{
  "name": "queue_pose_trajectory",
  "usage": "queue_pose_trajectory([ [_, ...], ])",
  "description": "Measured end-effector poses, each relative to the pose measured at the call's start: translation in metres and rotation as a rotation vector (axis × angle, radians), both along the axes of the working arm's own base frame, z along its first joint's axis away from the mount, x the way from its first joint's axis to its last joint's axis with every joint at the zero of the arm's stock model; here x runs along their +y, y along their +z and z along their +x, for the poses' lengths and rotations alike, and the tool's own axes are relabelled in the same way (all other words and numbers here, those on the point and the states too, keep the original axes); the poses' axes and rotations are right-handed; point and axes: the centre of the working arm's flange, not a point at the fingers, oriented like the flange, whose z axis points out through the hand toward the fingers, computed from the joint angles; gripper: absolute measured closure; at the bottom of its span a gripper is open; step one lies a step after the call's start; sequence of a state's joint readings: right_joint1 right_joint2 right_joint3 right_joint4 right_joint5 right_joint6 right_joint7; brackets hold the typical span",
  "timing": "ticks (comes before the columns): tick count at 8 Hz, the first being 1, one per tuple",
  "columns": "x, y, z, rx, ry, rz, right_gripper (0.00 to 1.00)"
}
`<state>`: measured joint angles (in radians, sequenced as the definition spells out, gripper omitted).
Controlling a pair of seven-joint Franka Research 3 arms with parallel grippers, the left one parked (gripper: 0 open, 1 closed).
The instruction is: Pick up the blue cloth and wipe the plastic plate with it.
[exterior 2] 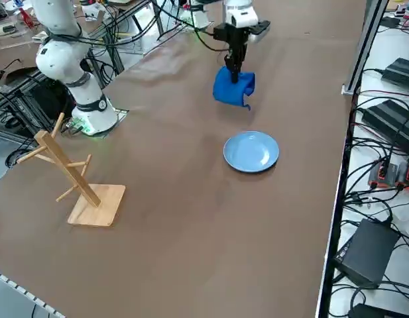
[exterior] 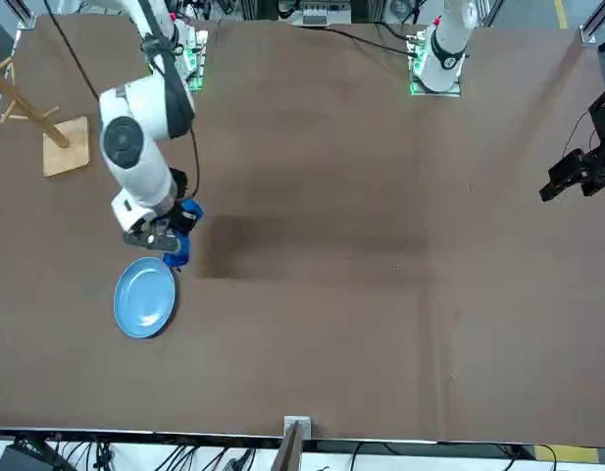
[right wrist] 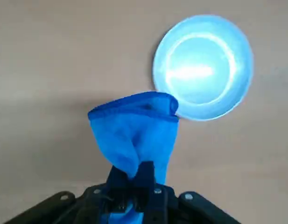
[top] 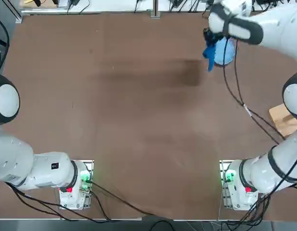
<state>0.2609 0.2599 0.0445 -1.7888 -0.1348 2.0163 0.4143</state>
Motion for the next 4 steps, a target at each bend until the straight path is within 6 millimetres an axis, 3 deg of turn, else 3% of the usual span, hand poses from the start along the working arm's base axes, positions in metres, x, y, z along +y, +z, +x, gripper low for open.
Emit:
queue_pose_trajectory([
  [2, -0.037, 0.011, 0.016, 0.012, 0.039, -0.003, 0.94],
  [4, -0.072, -0.007, 0.031, 0.021, 0.071, -0.002, 0.94],
])
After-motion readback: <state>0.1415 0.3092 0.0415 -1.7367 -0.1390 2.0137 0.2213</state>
